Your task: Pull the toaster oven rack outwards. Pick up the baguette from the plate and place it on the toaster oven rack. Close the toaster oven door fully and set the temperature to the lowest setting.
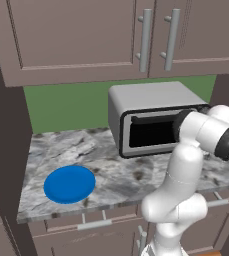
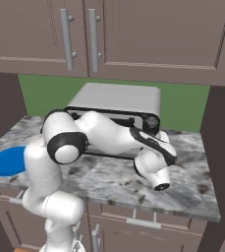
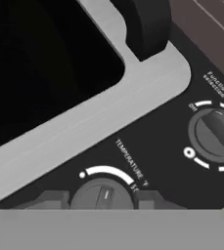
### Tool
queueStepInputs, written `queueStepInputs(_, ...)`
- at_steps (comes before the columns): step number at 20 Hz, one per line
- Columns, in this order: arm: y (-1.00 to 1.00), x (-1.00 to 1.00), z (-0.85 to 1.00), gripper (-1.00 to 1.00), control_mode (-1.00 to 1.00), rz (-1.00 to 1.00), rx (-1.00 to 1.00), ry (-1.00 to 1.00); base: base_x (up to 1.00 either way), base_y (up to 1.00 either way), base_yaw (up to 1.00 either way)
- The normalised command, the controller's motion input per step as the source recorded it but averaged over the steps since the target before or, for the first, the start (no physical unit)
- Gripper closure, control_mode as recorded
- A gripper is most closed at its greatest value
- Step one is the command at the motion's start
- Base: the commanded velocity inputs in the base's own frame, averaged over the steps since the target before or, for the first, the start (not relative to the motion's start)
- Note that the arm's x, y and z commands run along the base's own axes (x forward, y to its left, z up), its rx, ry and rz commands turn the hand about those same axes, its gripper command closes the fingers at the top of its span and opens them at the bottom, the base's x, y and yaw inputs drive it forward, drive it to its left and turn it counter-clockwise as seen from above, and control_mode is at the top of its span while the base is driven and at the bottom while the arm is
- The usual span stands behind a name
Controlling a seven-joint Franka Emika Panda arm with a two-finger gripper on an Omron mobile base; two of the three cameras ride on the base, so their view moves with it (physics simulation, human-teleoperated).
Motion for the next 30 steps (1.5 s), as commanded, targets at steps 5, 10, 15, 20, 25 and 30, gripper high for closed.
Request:
queueStepInputs(5, 0.00, 0.00, -0.36, 1.00, -1.00, 0.07, -0.91, -0.25, 0.00, 0.00, 0.00)
queueStepInputs(10, 0.03, 0.00, -0.37, 1.00, -1.00, 0.02, -0.95, -0.23, 0.00, 0.00, 0.00)
queueStepInputs(15, 0.10, 0.00, -0.40, 1.00, -1.00, 0.00, -0.96, -0.18, 0.00, 0.00, 0.00)
queueStepInputs(20, 0.11, 0.00, -0.50, 1.00, -1.00, 0.00, -0.93, -0.20, 0.00, 0.00, 0.00)
queueStepInputs(25, 0.19, -0.11, -0.45, 1.00, -1.00, 0.00, -0.89, -0.28, 0.00, 0.00, 0.00)
queueStepInputs(30, 0.28, -0.17, -0.14, 1.00, -1.00, 0.00, -0.75, -0.24, 0.00, 0.00, 0.00)
